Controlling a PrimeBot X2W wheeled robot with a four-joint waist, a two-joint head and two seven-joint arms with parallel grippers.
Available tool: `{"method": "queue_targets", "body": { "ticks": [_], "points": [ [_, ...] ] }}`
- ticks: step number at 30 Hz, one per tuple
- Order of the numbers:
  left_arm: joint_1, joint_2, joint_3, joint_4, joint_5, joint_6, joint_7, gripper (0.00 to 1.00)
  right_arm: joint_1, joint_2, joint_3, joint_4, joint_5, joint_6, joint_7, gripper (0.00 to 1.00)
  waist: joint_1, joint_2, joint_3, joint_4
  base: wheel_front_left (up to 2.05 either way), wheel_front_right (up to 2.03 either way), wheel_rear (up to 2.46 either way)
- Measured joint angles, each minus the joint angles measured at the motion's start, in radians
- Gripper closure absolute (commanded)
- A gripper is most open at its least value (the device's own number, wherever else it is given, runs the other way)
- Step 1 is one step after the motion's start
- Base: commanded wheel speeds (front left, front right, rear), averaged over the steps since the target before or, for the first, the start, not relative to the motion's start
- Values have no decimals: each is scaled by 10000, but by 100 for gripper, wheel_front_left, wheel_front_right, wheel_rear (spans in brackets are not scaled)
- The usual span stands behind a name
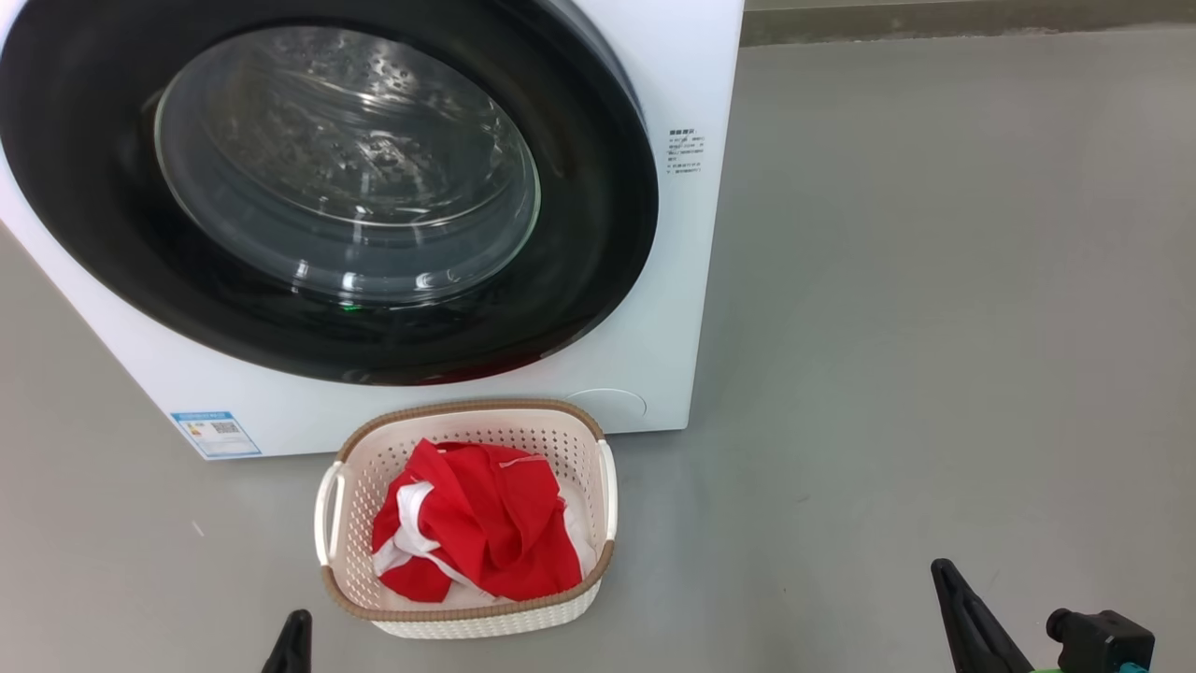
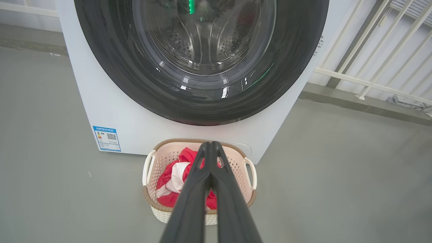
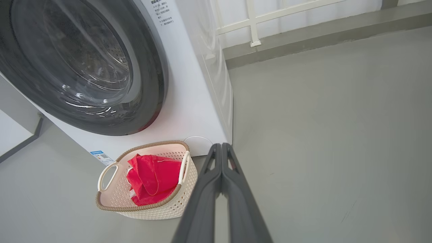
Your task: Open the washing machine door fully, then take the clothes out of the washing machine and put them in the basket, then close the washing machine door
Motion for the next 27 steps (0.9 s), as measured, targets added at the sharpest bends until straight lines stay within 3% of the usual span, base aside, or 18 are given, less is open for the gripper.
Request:
{"method": "queue_targets", "body": {
  "ticks": [27],
  "points": [
    [-267,-38,61,121,-2675,2,727,100,-222,33,-313,-127,2451,0,742,100,-1,0,-49,66,0,0,0]
  ]
}}
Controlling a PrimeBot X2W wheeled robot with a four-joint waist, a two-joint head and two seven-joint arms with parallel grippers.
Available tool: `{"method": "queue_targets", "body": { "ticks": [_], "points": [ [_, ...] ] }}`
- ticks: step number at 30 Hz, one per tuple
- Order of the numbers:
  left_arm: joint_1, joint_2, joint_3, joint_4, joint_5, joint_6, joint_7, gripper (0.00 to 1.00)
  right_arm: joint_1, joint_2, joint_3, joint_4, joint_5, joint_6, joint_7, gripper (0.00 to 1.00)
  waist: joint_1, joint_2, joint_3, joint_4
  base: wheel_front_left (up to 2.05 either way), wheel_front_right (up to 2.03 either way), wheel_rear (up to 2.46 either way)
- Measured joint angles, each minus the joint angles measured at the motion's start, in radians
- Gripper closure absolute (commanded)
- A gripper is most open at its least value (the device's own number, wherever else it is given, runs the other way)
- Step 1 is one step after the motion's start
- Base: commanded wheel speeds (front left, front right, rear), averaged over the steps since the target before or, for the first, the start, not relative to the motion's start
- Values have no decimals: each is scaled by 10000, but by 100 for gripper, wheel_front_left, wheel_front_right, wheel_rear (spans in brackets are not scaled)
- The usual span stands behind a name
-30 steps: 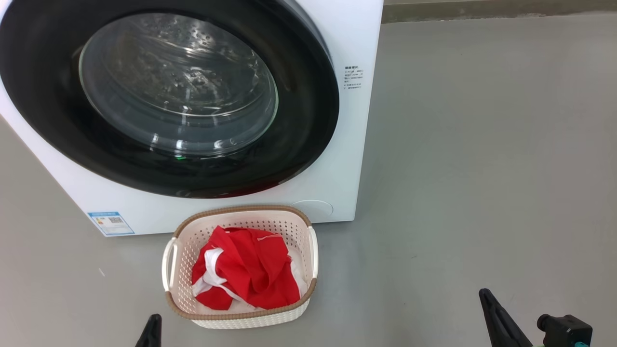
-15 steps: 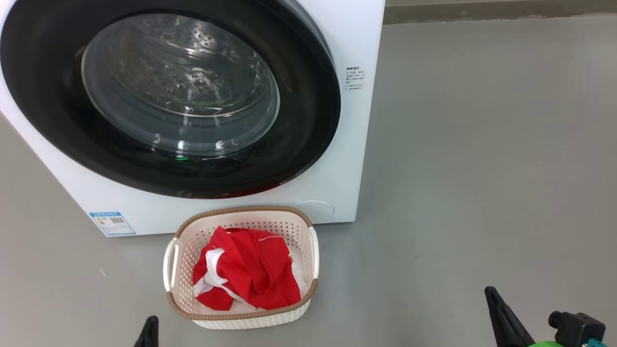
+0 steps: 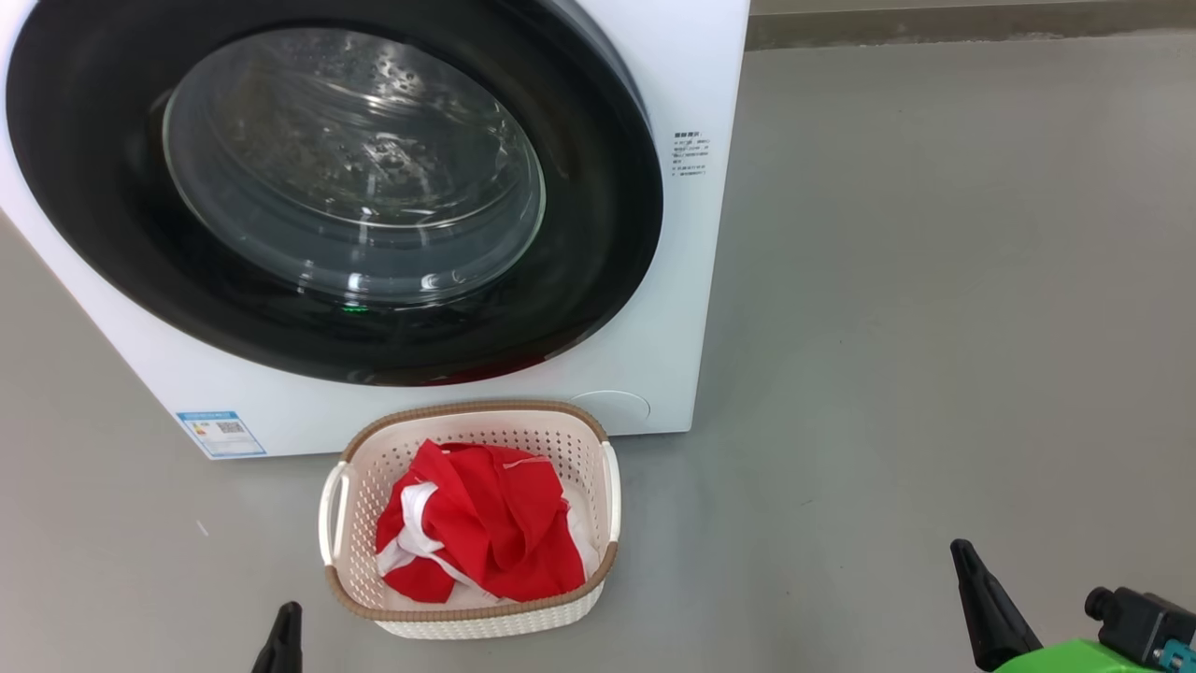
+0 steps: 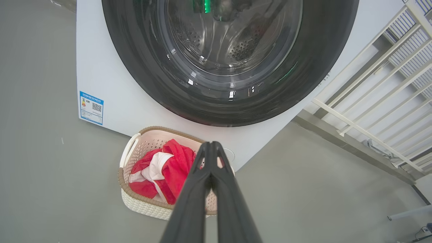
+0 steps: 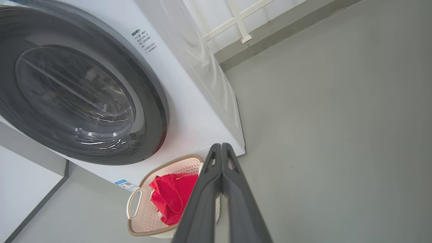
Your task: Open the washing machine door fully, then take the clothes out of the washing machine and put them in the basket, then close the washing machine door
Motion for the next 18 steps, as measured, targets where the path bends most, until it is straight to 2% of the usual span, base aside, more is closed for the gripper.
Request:
{"method": "queue_targets", "body": {
  "ticks": [18],
  "points": [
    [-247,-54,75,75,-1875,2,533,100,-240,67,-257,-84,1662,0,493,100,0,0,-42,45,0,0,0]
  ]
}}
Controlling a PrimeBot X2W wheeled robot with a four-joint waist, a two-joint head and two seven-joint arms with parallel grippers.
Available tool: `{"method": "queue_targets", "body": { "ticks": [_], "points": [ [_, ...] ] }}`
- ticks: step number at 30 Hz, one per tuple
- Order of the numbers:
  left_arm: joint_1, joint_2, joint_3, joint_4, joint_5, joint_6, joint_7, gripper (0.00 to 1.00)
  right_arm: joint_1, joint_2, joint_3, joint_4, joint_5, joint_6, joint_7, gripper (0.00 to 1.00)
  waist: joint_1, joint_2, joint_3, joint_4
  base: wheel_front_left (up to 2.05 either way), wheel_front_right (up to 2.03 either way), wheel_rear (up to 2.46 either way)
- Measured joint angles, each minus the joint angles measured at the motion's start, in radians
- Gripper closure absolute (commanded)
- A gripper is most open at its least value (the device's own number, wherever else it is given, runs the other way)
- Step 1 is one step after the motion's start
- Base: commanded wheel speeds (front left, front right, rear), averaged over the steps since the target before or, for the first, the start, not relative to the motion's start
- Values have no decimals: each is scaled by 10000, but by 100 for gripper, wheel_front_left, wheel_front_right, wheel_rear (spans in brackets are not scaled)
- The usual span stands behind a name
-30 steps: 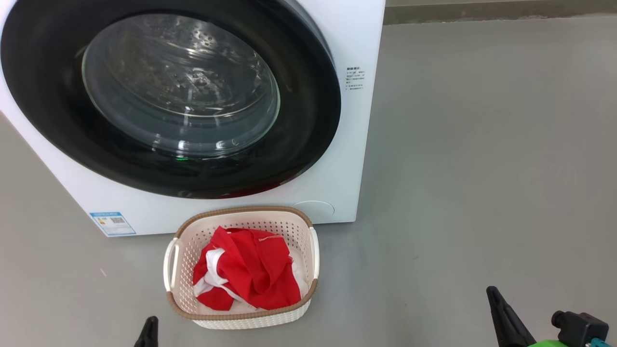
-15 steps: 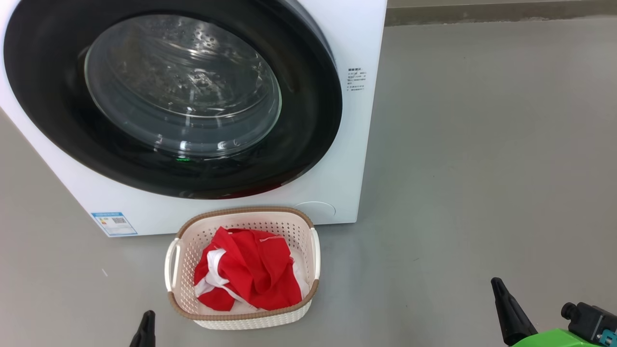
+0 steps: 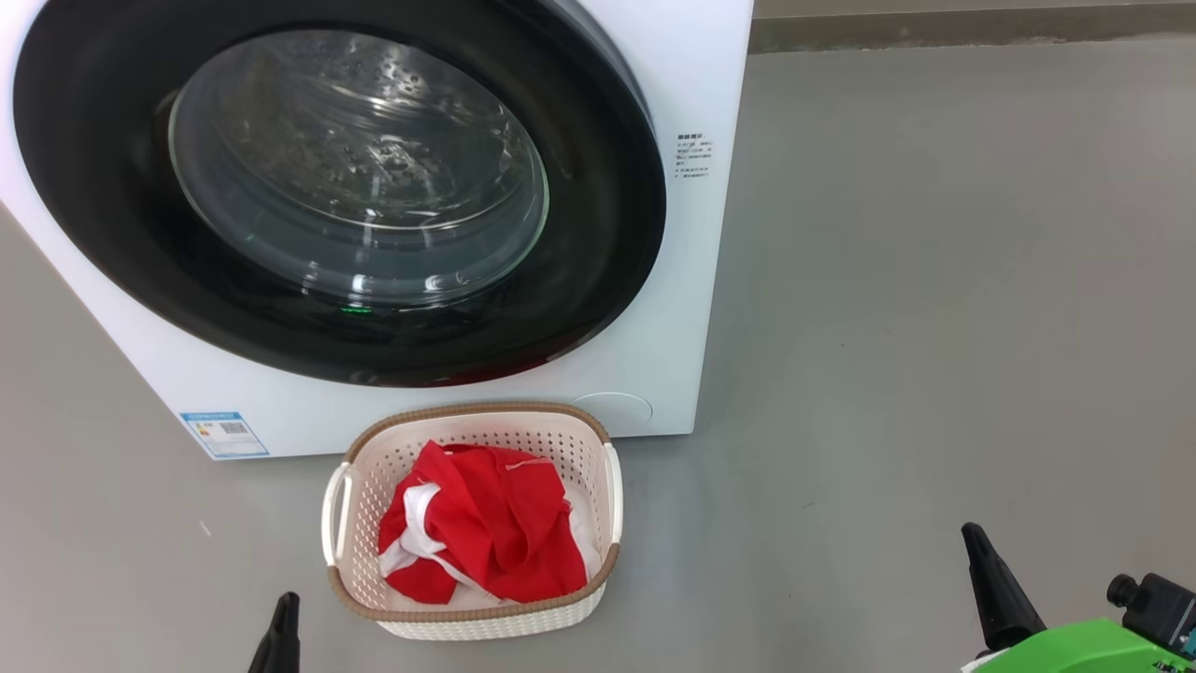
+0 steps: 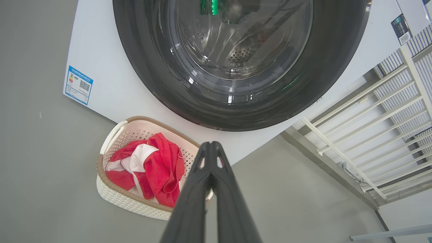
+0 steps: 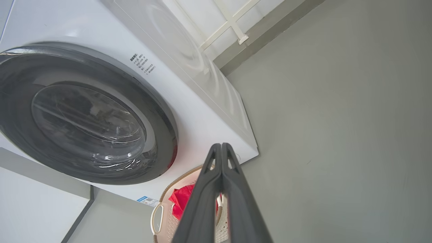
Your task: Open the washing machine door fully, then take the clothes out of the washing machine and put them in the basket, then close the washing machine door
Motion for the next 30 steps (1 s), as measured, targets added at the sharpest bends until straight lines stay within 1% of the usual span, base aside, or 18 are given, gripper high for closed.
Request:
{"method": "queue_targets", "body": {
  "ticks": [30],
  "points": [
    [-566,-107,127,113,-3131,-2,800,100,-419,136,-405,-159,2794,-2,882,100,0,0,-70,75,0,0,0]
  ]
}}
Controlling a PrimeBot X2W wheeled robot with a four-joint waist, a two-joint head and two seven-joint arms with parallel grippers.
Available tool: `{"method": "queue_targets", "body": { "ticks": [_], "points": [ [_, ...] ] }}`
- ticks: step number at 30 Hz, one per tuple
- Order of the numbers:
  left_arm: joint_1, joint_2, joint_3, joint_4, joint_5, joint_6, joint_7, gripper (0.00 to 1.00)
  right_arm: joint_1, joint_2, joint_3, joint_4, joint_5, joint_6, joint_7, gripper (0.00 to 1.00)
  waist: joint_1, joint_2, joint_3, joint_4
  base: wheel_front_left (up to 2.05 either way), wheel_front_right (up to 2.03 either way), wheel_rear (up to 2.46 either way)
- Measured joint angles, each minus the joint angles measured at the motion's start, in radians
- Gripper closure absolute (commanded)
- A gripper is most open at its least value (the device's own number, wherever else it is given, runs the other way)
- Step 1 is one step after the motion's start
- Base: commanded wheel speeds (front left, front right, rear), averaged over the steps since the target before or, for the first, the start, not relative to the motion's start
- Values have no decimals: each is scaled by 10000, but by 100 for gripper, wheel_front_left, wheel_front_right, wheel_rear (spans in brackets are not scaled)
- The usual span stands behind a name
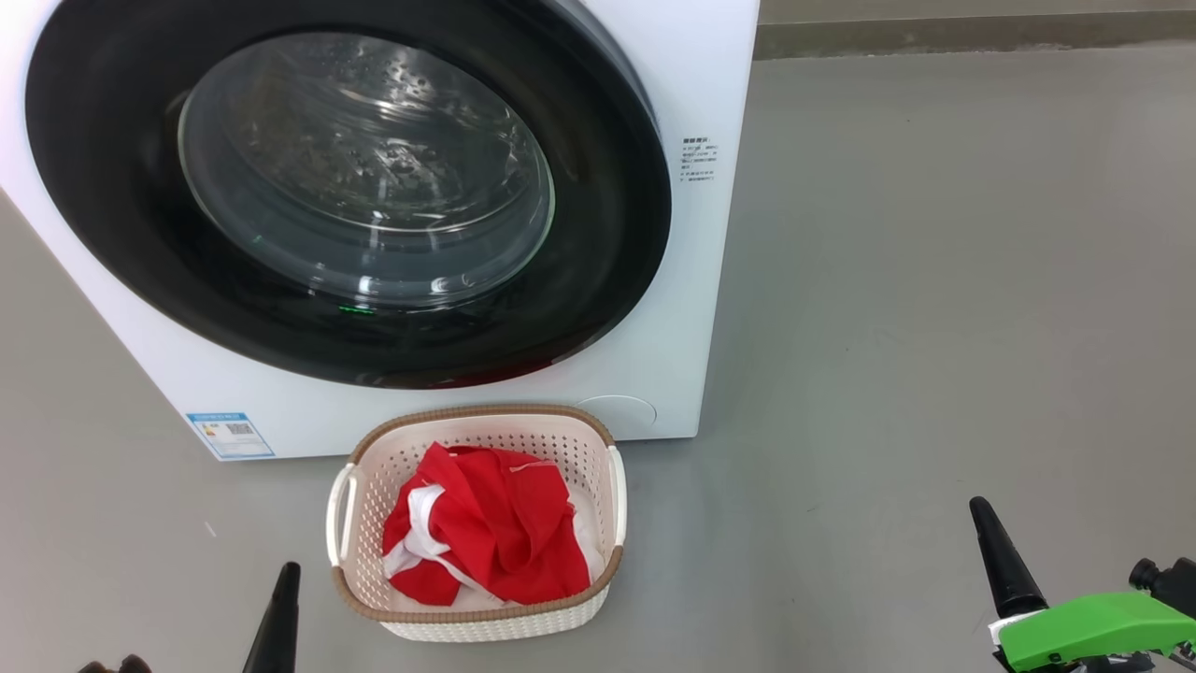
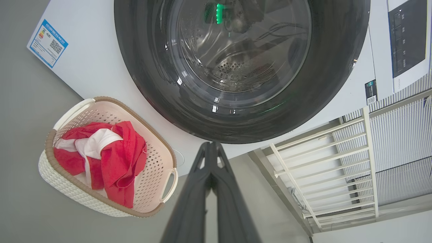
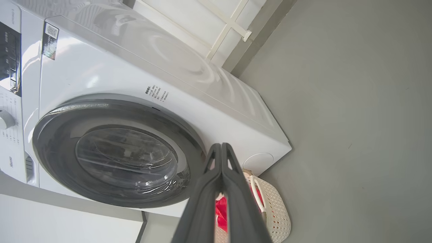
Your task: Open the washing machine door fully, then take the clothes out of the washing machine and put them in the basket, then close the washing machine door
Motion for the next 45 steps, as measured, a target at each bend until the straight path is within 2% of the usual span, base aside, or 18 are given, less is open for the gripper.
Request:
{"method": "queue_targets", "body": {
  "ticks": [45],
  "points": [
    [-801,-96,165,201,-4704,0,1283,100,-663,153,-660,-226,4105,-2,1298,100,0,0,-105,112,0,0,0]
  ]
}}
